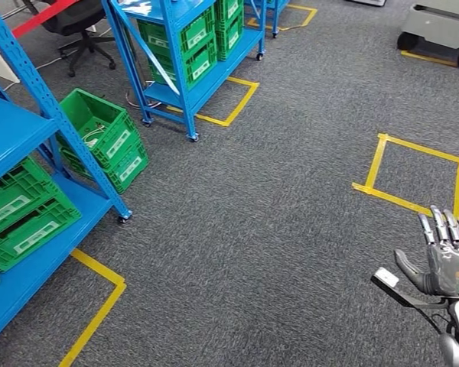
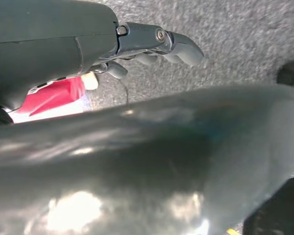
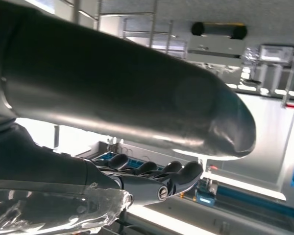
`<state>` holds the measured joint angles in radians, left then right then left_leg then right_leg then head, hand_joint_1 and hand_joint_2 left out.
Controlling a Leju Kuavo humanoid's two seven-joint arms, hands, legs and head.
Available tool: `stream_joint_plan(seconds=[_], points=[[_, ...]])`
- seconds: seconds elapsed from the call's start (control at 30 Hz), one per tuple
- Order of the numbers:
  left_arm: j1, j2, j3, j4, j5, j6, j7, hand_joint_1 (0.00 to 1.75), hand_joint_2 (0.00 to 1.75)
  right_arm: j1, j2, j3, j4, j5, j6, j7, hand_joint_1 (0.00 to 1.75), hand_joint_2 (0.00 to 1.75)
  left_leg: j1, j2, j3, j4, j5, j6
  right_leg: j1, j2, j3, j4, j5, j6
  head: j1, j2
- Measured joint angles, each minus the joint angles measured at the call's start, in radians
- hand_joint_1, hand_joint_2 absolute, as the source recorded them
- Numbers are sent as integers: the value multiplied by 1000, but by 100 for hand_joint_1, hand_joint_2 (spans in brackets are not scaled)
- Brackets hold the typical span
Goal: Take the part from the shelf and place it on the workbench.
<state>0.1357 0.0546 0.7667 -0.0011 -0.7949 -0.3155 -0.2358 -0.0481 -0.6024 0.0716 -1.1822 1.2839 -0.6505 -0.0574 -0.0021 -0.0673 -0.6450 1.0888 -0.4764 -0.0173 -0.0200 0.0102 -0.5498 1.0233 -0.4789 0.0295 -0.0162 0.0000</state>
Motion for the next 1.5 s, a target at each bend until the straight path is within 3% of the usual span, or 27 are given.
stream_joint_plan(seconds=[0.07,0.1,0.13,0.2,0.23,0.3,0.33,0.4,0.47,0.53,0.57,0.63,0.7,0.77,0.83,0.9,0.93,1.0,1.07,1.13,1.17,1.2,1.27,1.33,1.4,1.43,1.5], points=[[-7,0,-6,0,1,0,0,0,0,-1,0,3,0,1,2,-1,0,0,-1,42,-66,137,-62,-3,6,-29,-1,0,-2,-7,-3,0],[-9,0,-8,0,1,0,0,0,0,-1,1,5,1,1,3,-2,0,0,-1,50,-89,185,-76,-3,8,-44,-1,0,-3,-9,-3,0],[-9,0,-9,0,2,0,0,0,0,-2,2,6,1,1,4,-2,0,0,-2,53,-94,197,-69,-2,9,-58,0,0,-4,-11,-3,0],[-9,1,-10,0,2,0,0,0,0,-6,2,10,1,2,6,-2,0,0,-3,68,-44,104,-11,4,11,-85,5,0,-7,-10,-3,0],[-9,1,-11,0,2,0,0,0,0,-8,2,11,1,2,6,-2,0,0,-7,90,-5,33,18,7,13,-96,8,0,-10,-8,-3,0],[-12,2,-13,0,4,0,0,0,0,-12,2,12,1,2,7,-2,0,0,-14,124,46,-66,45,16,18,-117,12,1,-16,0,-2,0],[-13,2,-14,0,5,0,0,0,0,-14,2,13,1,2,7,-2,0,0,-18,127,52,-83,44,20,20,-128,14,0,-18,4,-2,0],[-11,2,-15,0,5,0,1,0,0,-19,3,14,0,2,7,-2,0,0,-16,103,52,-91,47,31,20,-144,20,-3,-22,14,-1,0],[-9,2,-15,0,5,0,2,0,0,-21,3,15,0,2,7,-1,0,0,-10,80,56,-97,51,41,17,-107,10,28,-46,24,3,0],[-11,3,-15,0,7,0,2,0,0,-20,3,15,1,2,7,0,0,0,-6,58,58,-99,53,47,14,-42,-44,142,-101,31,10,0],[-12,3,-15,0,8,0,2,0,0,-18,4,15,2,2,7,0,0,0,-6,45,58,-98,53,49,13,-23,-81,212,-129,33,12,0],[-12,3,-15,0,9,0,2,0,0,-15,5,18,4,2,7,0,0,0,-5,17,59,-98,53,50,12,-13,-126,282,-136,34,13,0],[-11,3,-16,0,10,-1,2,0,0,-14,6,21,5,2,7,0,0,0,-3,-11,62,-97,53,47,7,-1,-98,201,-71,35,13,0],[-12,5,-16,0,11,-2,2,0,0,-14,6,21,5,2,7,1,0,0,-2,-37,63,-94,52,38,-2,47,-35,65,-13,38,13,0],[-11,8,-16,0,11,-3,2,0,0,-14,6,22,6,3,7,1,0,0,0,-63,54,-93,57,24,-6,77,-6,6,-1,33,12,0],[-6,7,-16,0,11,-3,2,0,0,-15,6,23,6,3,8,1,0,0,3,-86,46,-97,66,10,-4,57,-4,2,2,20,11,0],[-3,6,-16,1,11,-4,2,0,0,-17,6,23,6,3,8,1,0,0,3,-79,41,-93,63,5,-3,44,-4,1,4,13,11,0],[-3,6,-16,1,11,-4,2,0,0,-18,6,24,5,3,8,1,0,0,0,-24,13,-37,24,-4,-3,16,-3,-3,7,0,4,0],[-7,6,-16,1,11,-4,2,0,0,-16,6,24,5,3,8,1,0,0,-1,37,-50,93,-43,-10,2,-14,-3,-4,6,-7,-3,0],[-10,6,-16,1,11,-5,2,0,0,-15,6,25,5,3,8,1,0,0,0,53,-94,187,-70,-11,5,-45,-4,-4,4,-10,-4,0],[-10,5,-17,1,11,-5,2,0,0,-15,6,26,5,3,9,1,0,0,0,56,-91,184,-57,-11,6,-60,-3,-4,4,-10,-4,0],[-9,6,-17,1,11,-5,2,0,0,-16,6,26,5,3,9,1,0,0,-1,61,-65,139,-28,-8,7,-73,-1,-4,3,-10,-4,0],[-9,7,-17,1,11,-5,2,0,0,-18,6,26,5,3,9,1,0,0,-8,108,13,-1,29,1,12,-97,4,-2,-2,-5,-4,0],[-12,7,-19,1,12,-5,2,0,0,-20,6,26,5,3,9,1,0,0,-15,144,56,-85,48,13,19,-119,11,-2,-8,3,-2,0],[-12,6,-22,1,12,-5,2,0,0,-22,5,27,5,3,9,1,0,0,-16,126,56,-95,47,23,22,-142,19,-8,-12,11,0,0],[-11,6,-23,1,12,-5,2,0,0,-23,6,28,5,3,9,1,0,0,-14,114,57,-98,49,28,20,-138,21,-6,-16,18,1,0],[-10,6,-27,1,12,-5,2,0,0,-23,5,28,5,3,9,1,0,0,-7,90,61,-103,54,39,17,-90,2,41,-49,28,6,0]])
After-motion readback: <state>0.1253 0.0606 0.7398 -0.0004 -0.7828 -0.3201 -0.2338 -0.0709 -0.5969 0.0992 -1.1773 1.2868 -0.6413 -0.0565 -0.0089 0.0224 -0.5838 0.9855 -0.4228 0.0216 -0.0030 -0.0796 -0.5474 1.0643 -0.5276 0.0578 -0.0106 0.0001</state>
